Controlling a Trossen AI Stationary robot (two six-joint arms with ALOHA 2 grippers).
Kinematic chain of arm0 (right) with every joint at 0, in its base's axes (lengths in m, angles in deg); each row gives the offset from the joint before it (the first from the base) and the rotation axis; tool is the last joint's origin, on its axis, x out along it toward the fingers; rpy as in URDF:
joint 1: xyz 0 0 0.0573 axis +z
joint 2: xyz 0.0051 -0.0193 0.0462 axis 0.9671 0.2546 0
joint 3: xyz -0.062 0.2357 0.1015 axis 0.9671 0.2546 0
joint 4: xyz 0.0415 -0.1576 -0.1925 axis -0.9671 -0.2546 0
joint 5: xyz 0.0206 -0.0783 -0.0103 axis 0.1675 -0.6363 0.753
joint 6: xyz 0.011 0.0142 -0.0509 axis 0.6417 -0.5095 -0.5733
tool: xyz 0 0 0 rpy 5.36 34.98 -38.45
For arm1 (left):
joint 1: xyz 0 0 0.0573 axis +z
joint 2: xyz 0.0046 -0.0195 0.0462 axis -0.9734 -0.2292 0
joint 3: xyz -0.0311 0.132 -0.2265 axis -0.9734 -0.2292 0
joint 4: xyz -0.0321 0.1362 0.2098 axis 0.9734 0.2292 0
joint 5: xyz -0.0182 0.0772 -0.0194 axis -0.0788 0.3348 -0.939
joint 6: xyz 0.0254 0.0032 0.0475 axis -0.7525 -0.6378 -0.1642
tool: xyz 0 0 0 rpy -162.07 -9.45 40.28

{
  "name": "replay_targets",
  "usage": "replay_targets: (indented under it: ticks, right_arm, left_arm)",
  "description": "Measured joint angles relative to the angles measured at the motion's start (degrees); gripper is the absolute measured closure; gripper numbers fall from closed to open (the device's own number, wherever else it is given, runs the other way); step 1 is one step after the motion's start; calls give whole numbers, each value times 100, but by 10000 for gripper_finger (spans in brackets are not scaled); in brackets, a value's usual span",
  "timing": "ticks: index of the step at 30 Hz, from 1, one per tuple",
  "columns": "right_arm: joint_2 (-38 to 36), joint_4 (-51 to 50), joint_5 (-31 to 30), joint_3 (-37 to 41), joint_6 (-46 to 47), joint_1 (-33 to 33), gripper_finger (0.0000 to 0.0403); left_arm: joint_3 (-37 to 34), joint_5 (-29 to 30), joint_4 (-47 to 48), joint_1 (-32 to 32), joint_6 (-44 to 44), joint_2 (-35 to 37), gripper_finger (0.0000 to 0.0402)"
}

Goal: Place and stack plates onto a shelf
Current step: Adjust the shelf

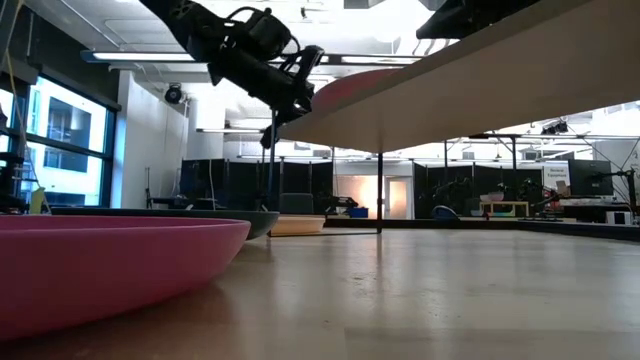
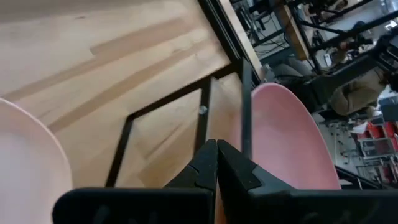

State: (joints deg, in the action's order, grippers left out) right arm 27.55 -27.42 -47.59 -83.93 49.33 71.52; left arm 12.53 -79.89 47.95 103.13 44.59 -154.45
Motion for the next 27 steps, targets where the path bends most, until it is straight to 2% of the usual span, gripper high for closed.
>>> replay_targets:
  ticks: [12,20,27]
  right_arm:
    - [0,-2,-2,0,61,0,402]
    - [0,-2,-4,0,55,0,402]
    - [0,-2,-5,0,5,0,402]
  left_arm:
    - [-2,4,-202,-318,-132,-2,401]
    - [-2,-362,-203,-421,-174,-2,401]
    - [-2,-374,-219,-430,-266,-2,401]
